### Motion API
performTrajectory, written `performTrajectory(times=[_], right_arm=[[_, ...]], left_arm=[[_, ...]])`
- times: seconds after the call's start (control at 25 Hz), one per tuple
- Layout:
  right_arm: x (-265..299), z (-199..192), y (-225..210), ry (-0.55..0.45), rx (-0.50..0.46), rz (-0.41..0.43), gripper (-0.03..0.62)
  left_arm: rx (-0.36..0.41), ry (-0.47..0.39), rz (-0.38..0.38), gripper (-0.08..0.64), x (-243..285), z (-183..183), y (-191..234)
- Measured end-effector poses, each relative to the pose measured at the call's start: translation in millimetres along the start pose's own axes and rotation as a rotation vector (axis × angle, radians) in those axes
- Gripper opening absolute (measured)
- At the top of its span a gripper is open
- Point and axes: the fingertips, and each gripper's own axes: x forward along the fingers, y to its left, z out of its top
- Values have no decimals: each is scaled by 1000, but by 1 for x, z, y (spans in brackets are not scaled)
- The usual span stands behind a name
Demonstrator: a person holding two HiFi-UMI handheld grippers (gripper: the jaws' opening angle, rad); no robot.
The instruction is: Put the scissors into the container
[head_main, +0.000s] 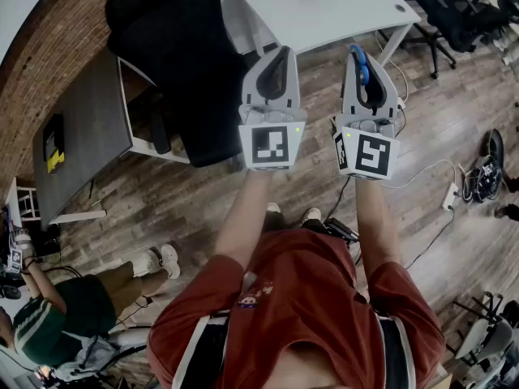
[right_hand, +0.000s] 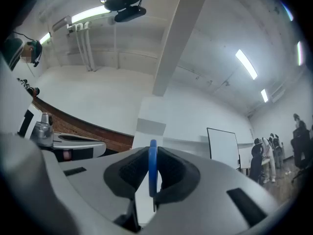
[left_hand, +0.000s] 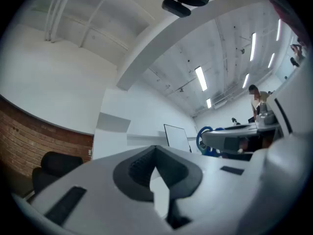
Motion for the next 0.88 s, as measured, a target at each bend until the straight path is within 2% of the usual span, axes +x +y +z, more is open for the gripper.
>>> performTrajectory(times=[0.2, 0.56, 0.76, 0.88], right_arm=[[-25, 20, 33, -23, 21, -3, 55], [-34, 34, 79, -15, 6, -37, 55], [-32, 33, 97, -8, 10, -52, 55], [-30, 30, 107, 0, 4, -49, 55]], left_arm=[[32, -8, -28, 12, -40, 15, 14], [-8, -40, -74, 12, -68, 31, 40], [-20, -35, -84, 12, -76, 26, 56], [6, -24, -100, 12, -81, 20, 61]])
